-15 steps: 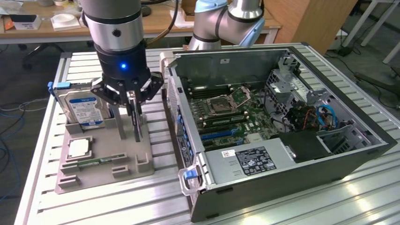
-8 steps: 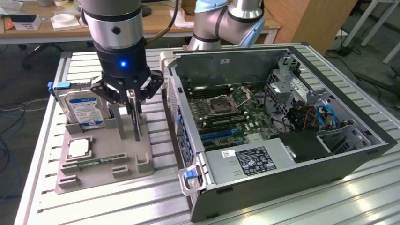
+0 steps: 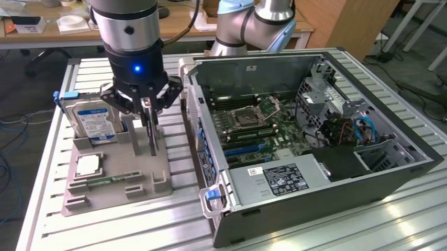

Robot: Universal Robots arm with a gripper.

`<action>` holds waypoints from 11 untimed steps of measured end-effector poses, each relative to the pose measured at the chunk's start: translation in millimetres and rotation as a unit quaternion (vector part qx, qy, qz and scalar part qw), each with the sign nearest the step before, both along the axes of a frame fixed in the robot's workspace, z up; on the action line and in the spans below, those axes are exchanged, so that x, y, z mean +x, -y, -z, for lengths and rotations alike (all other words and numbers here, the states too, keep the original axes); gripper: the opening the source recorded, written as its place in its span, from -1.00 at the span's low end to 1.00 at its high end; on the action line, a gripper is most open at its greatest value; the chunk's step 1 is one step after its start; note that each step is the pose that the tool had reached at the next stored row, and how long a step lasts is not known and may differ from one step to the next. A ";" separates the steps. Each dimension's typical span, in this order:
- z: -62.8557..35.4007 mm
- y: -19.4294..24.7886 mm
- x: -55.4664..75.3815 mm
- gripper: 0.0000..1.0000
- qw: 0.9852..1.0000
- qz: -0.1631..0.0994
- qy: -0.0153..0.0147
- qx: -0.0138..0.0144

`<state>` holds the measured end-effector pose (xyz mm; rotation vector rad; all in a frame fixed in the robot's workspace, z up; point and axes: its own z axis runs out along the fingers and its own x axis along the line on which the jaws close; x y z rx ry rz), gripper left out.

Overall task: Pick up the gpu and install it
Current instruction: 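Pick up the gpu and move the gpu toward the slot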

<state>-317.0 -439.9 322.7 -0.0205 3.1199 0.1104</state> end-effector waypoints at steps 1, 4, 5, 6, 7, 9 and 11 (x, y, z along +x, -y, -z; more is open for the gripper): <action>-0.7 0.0 0.0 -0.48 1.000 0.000 0.000 0.000; -2.9 0.0 0.0 -0.48 1.000 0.000 0.000 0.000; -3.4 0.0 0.0 -0.48 1.000 0.000 0.000 0.000; -3.9 0.0 0.0 -0.48 1.000 0.000 0.000 0.000; -4.4 0.0 0.0 -0.48 1.000 0.000 0.000 0.000; -5.6 0.0 0.0 -0.48 1.000 0.000 0.000 0.000; -6.8 0.0 0.0 -0.48 1.000 0.000 0.000 0.000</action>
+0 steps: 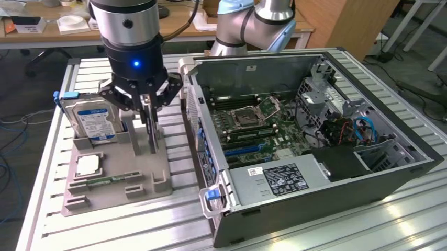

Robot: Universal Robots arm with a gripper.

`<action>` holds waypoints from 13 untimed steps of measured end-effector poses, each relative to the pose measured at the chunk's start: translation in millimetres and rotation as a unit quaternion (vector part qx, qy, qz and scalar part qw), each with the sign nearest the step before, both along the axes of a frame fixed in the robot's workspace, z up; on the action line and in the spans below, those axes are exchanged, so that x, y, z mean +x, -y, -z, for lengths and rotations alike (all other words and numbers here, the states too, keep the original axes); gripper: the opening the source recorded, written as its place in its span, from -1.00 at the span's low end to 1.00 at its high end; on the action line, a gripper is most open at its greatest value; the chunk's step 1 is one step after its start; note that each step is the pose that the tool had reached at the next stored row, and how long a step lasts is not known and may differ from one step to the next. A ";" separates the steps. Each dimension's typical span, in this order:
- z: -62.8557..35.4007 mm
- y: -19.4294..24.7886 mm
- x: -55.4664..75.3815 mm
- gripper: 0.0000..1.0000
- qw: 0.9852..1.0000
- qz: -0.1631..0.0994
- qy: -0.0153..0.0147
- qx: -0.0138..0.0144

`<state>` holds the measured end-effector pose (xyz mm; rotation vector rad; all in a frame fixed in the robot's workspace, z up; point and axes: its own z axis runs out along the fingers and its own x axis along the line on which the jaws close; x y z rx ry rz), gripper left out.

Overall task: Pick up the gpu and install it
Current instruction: 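Pick up the gpu and move the gpu toward the slot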

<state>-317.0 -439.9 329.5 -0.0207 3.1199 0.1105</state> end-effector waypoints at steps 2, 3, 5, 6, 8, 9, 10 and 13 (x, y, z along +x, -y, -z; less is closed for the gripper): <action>-1.3 0.0 0.0 -0.48 1.000 0.000 0.000 0.000; -1.9 0.0 0.0 -0.48 1.000 0.000 0.000 0.000; -3.2 0.0 0.0 -0.48 1.000 0.000 0.000 0.000; -3.7 0.0 0.0 -0.48 1.000 0.000 0.000 0.000; -4.8 0.0 0.0 -0.48 1.000 0.000 0.000 0.000; -5.3 0.0 0.0 -0.48 1.000 0.000 0.000 0.000; -5.8 0.0 0.0 -0.48 1.000 -0.001 0.000 0.000; -7.3 0.0 0.0 -0.48 1.000 -0.001 0.000 0.000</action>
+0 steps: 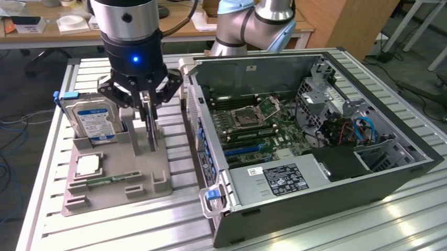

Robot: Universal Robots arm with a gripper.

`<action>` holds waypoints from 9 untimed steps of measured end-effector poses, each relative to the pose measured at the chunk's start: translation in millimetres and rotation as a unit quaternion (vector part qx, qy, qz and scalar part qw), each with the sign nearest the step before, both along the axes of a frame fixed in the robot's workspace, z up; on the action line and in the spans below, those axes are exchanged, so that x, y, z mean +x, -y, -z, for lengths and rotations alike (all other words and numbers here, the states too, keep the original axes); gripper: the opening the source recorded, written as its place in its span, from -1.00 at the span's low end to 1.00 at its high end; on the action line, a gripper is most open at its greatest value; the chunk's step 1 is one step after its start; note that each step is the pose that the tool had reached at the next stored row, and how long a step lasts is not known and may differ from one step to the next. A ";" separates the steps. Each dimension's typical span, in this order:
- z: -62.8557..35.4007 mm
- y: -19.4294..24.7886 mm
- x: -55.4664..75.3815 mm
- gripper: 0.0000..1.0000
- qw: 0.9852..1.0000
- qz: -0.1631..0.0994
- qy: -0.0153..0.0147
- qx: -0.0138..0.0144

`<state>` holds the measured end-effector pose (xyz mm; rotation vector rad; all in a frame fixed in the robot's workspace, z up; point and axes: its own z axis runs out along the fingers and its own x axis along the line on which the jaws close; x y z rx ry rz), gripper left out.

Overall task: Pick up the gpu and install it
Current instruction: 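Pick up the gpu and move the gpu toward the slot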

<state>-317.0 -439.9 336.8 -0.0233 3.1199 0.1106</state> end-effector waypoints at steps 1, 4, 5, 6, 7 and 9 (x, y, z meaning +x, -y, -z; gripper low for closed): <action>-0.5 0.0 0.0 -0.48 1.000 0.000 0.000 0.000; -1.9 0.0 0.0 -0.48 1.000 0.000 0.000 0.000; -2.4 0.0 0.0 -0.48 1.000 0.000 0.000 0.000; -2.8 0.0 0.0 -0.48 1.000 0.000 0.000 0.000; -3.2 0.0 0.0 -0.48 1.000 -0.001 0.000 0.000; -4.1 0.0 0.0 -0.48 1.000 -0.001 0.000 0.000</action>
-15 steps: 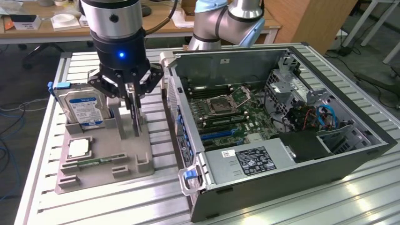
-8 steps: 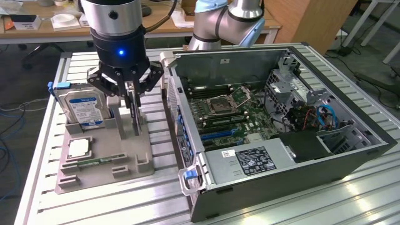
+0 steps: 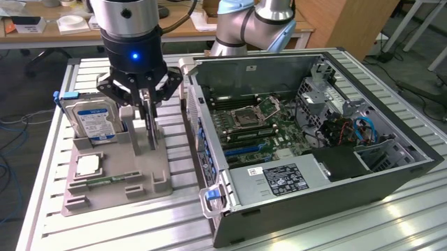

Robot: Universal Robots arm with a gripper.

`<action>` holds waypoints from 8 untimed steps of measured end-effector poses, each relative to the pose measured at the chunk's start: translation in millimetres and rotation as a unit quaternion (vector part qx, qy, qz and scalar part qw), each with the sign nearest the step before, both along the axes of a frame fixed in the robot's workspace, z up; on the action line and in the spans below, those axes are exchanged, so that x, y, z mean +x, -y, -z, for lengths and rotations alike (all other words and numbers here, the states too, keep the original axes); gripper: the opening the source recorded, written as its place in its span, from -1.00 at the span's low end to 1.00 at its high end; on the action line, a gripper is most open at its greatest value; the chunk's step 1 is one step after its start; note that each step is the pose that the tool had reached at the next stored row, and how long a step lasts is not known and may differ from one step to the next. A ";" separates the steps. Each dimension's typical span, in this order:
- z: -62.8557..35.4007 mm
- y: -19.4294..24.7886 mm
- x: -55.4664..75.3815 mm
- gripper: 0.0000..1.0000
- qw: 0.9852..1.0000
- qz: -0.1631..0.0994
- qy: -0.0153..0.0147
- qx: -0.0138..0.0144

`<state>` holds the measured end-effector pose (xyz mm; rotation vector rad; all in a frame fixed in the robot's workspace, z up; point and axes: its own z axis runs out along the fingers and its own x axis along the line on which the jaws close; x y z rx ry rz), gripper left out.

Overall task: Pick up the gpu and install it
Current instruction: 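Pick up the gpu and move the gpu toward the slot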

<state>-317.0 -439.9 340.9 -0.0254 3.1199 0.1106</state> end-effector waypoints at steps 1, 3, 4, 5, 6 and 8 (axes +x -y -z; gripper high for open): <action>-0.5 0.0 0.0 -0.48 1.000 0.000 0.000 0.000; -1.5 0.0 0.0 -0.48 1.000 0.000 0.000 0.000; -2.0 0.0 0.0 -0.48 1.000 0.000 0.000 0.000; -2.5 0.0 0.0 -0.48 1.000 0.000 0.000 0.000; -2.9 0.0 0.0 -0.48 1.000 0.000 0.000 0.000; -3.7 0.0 0.0 -0.48 1.000 -0.001 0.000 0.000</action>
